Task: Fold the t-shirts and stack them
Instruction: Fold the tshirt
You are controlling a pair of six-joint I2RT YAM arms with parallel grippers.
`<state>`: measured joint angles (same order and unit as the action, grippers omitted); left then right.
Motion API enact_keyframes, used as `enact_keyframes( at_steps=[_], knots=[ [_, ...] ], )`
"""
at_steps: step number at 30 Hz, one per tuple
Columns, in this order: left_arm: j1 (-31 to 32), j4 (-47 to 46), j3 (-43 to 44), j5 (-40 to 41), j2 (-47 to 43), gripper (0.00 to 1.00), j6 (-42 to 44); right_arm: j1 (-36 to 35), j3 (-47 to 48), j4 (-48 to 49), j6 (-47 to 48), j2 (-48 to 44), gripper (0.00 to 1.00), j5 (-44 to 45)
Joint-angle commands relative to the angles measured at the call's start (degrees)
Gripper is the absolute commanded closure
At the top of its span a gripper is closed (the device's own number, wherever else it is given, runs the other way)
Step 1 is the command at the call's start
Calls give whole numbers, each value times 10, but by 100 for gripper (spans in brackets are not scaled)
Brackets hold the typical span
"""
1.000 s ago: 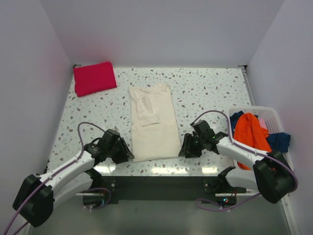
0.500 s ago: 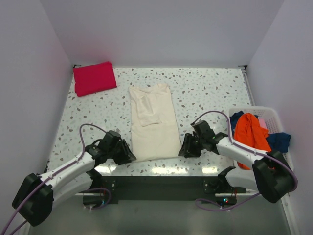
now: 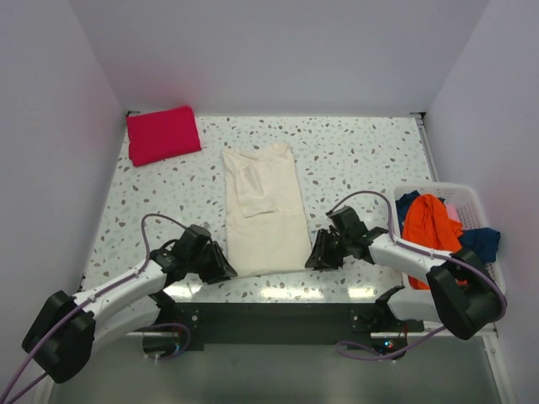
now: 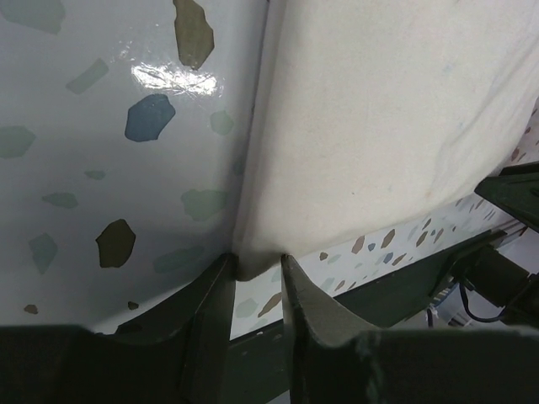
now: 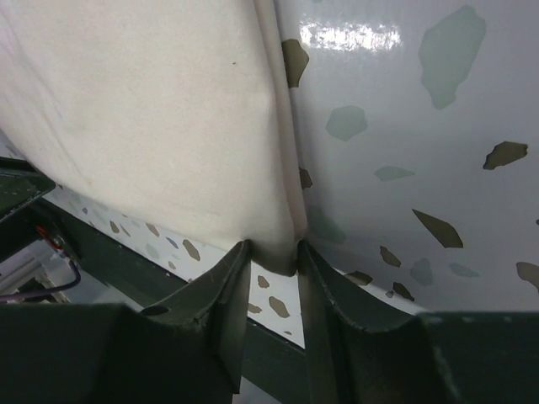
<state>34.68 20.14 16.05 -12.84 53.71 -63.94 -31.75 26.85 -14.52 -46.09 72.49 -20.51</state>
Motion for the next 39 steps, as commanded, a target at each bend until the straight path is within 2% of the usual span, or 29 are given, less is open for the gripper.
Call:
enact_keyframes(
  at_steps=[1, 7, 10, 11, 21, 30, 34, 39],
  knots=[
    [7, 17, -16, 28, 20, 69, 14, 2, -7, 15, -6, 3, 69, 6],
    [6, 3, 40, 48, 45, 85, 45, 1, 7, -1, 0, -7, 82, 6],
    [7, 13, 59, 50, 45, 96, 53, 2, 17, -16, 11, -19, 91, 10],
    [6, 21, 62, 50, 41, 100, 54, 2, 19, -19, 14, -23, 98, 9],
    [8, 99, 59, 28, -33, 100, 59, -4, -11, -52, 27, -103, 100, -8],
    [50, 155, 66, 23, -120, 100, 49, -55, -43, -138, -10, -263, 100, 20],
    [50, 180, 109, 45, -137, 100, 53, -56, -2, -185, -1, -308, 100, 42],
    [50, 164, 171, 71, -101, 100, 77, -55, 72, -219, 37, -264, 100, 86]
  ],
)
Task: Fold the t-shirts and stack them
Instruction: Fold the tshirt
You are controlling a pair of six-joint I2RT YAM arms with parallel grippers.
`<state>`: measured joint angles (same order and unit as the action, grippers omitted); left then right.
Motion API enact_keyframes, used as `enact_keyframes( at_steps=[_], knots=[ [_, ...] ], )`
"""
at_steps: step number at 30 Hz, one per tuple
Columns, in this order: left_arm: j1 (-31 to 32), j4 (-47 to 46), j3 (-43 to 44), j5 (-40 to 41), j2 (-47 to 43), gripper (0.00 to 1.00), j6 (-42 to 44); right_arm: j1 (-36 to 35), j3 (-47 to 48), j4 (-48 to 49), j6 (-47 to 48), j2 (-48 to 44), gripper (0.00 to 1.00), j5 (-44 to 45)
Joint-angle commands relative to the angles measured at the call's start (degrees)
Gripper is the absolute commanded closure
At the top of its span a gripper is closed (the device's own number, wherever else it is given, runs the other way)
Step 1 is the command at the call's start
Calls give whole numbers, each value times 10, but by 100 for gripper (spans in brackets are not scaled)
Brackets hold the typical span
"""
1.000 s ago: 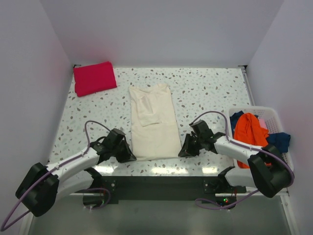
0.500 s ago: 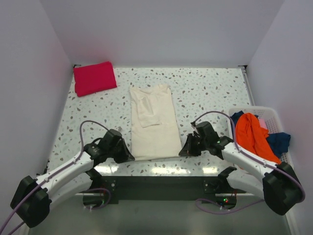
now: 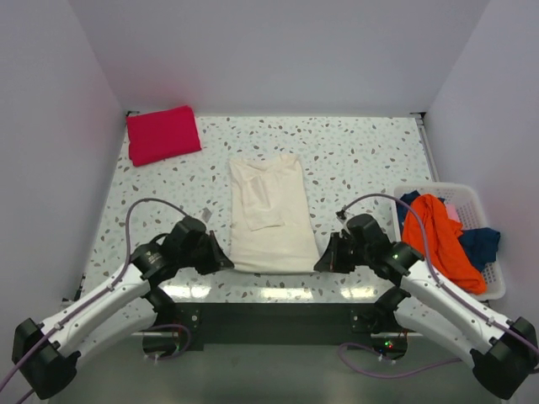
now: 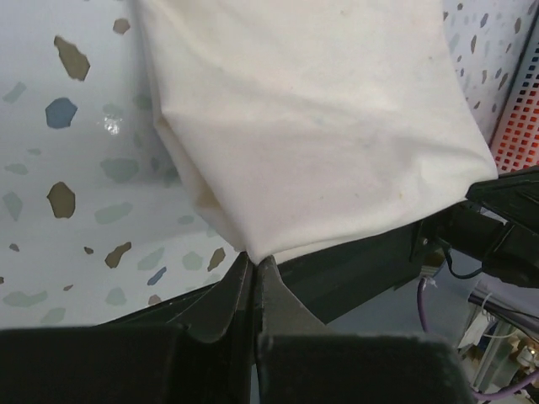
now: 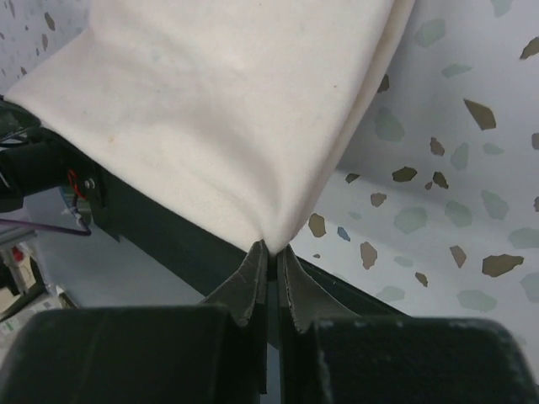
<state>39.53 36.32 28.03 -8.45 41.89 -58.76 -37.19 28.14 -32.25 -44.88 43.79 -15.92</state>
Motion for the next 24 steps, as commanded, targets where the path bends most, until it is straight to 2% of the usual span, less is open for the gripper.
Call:
enact_keyframes(
  at_steps=[1, 8, 13, 16, 19, 20, 24],
  knots=[
    [0, -7, 60, 32, 25, 100, 28, -1, 72, -43, 32, 36, 100, 45],
    [-21, -44, 146, 34, 114, 100, 77, -1, 202, -53, 67, 148, 100, 101],
    [-100, -72, 197, -16, 165, 100, 112, 14, 280, -34, 86, 221, 100, 109],
    [-143, -99, 240, -46, 212, 100, 134, 53, 335, -18, 101, 277, 100, 91],
    [-182, -133, 303, -68, 308, 100, 151, 97, 417, -4, 120, 363, 100, 64],
    [-203, -143, 316, -70, 328, 100, 153, 112, 442, 1, 127, 417, 100, 53],
    [-252, -211, 402, -87, 448, 100, 152, 144, 611, 3, 157, 575, 100, 21]
  ],
)
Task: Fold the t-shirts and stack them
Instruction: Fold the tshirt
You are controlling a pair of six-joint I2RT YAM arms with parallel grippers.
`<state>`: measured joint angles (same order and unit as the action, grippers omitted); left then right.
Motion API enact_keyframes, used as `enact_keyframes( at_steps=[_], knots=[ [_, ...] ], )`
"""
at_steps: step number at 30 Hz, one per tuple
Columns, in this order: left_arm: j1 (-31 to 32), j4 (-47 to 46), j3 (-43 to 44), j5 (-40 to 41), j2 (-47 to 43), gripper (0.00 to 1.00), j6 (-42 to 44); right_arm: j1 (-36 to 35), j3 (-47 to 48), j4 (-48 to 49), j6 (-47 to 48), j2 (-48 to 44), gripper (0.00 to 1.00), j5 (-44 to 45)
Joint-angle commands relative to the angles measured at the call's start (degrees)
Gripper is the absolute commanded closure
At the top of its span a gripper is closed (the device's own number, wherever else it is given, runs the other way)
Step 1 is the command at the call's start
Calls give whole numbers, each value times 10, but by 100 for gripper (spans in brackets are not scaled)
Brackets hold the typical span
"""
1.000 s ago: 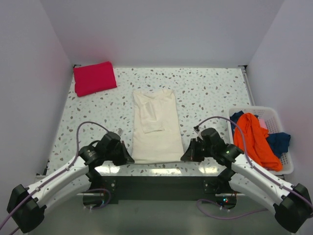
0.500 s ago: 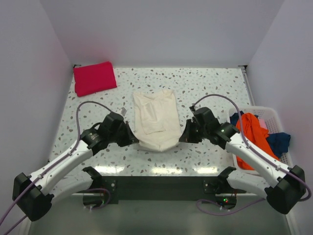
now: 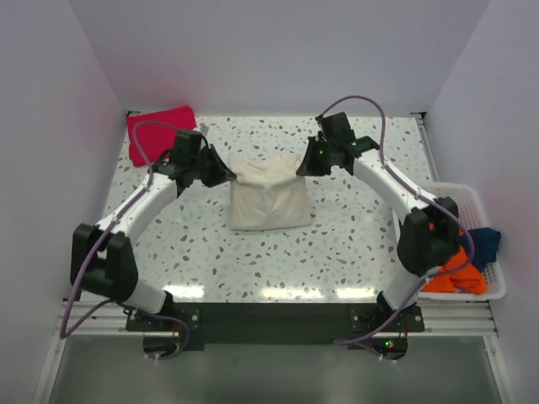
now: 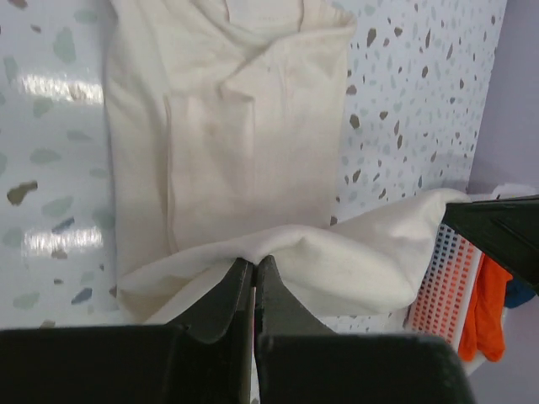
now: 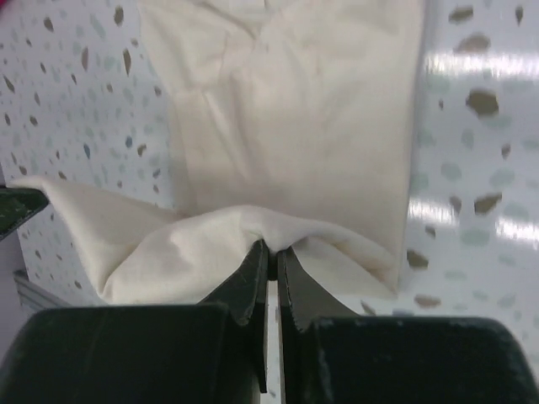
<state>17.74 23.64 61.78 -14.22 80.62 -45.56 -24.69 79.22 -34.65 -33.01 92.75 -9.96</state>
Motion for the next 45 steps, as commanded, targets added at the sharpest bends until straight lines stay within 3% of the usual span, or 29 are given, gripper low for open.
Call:
enact_keyframes(
  at_steps=[1, 8, 10, 11, 12, 13, 14, 17, 21, 24, 27, 31, 32, 34, 40, 45],
  knots=[
    [-42, -95, 83, -31, 120, 100, 17, 25, 129, 31, 40, 115, 100, -43],
    [-114, -220, 223, -116, 369, 100, -2, 69, 426, 15, 45, 395, 99, -89],
    [-122, -228, 254, -137, 423, 100, -13, 80, 460, 14, 30, 457, 90, -107],
    [-129, -241, 268, -141, 431, 98, -16, 93, 476, 21, 22, 469, 80, -116],
    [-131, -279, 266, -146, 434, 76, -21, 99, 475, 29, 11, 475, 69, -120],
    [-135, -283, 270, -150, 434, 72, -22, 110, 464, 48, 8, 471, 47, -123],
    [-137, -283, 270, -149, 430, 65, -22, 114, 456, 55, 8, 462, 41, -123],
    [-142, -284, 273, -140, 409, 49, -8, 128, 423, 71, 8, 420, 32, -115],
    [-145, -256, 246, -101, 348, 44, 13, 127, 344, 99, 13, 346, 33, -77],
    [-133, -201, 221, -45, 305, 47, 36, 114, 267, 123, 21, 293, 36, -47],
    [-99, -169, 202, 15, 283, 59, 60, 77, 216, 135, 36, 265, 45, -3],
    [-40, -168, 191, 48, 305, 69, 72, 19, 202, 135, 49, 283, 48, 58],
    [-32, -165, 194, 48, 316, 77, 72, 13, 203, 132, 50, 289, 49, 64],
    [-14, -163, 194, 55, 344, 82, 71, -1, 193, 140, 50, 305, 49, 85],
    [14, -164, 171, 78, 385, 89, 57, -19, 156, 141, 33, 331, 51, 98],
    [40, -143, 123, 118, 369, 92, 36, -20, 44, 151, -6, 302, 52, 98]
  ],
)
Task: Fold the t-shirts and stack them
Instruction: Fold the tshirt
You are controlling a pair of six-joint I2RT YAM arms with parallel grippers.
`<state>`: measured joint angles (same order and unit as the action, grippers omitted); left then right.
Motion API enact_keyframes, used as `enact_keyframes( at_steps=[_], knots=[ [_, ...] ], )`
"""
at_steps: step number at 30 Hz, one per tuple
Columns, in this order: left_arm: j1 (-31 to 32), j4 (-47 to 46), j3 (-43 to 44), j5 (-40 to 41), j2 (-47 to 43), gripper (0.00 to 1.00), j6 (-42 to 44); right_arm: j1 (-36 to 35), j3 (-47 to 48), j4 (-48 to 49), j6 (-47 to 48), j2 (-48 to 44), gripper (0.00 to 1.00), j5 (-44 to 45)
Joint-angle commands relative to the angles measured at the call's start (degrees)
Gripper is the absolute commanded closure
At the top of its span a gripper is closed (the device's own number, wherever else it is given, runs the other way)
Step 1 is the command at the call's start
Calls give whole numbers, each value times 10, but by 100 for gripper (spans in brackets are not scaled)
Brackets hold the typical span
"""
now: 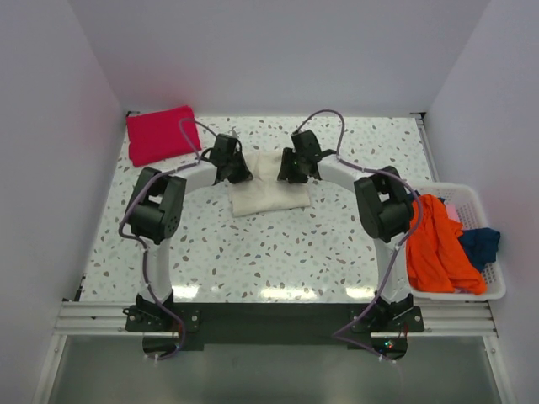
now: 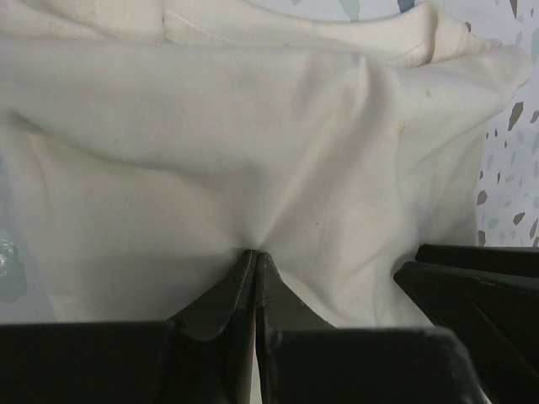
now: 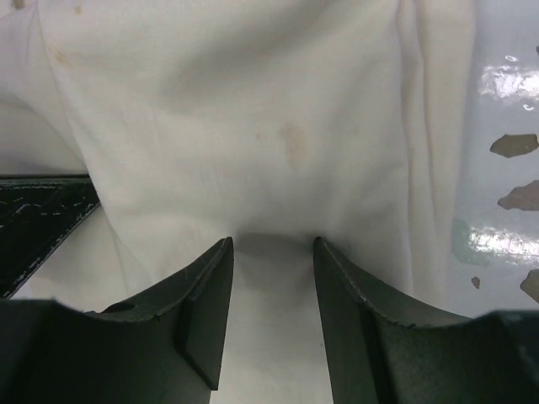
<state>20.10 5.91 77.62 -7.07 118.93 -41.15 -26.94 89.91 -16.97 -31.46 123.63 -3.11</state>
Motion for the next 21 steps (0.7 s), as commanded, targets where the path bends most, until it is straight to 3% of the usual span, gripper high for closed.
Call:
enact_keyframes(
  at_steps=[1, 9, 13, 18, 21],
  knots=[
    [24, 31, -72, 57, -24, 93, -15, 2, -103, -17, -25, -28, 53, 29],
    [59, -29, -276, 61, -181, 94, -62, -19, -309, 25, -51, -177, 53, 14],
    [102, -31, -372, 61, -267, 93, -78, -74, -455, 55, -79, -282, 53, 1],
    [129, -17, -444, 44, -384, 91, -108, -112, -545, 49, -116, -391, 53, -22],
    [127, 35, -427, 56, -435, 84, -90, -113, -548, -2, -106, -469, 52, -7]
  ],
)
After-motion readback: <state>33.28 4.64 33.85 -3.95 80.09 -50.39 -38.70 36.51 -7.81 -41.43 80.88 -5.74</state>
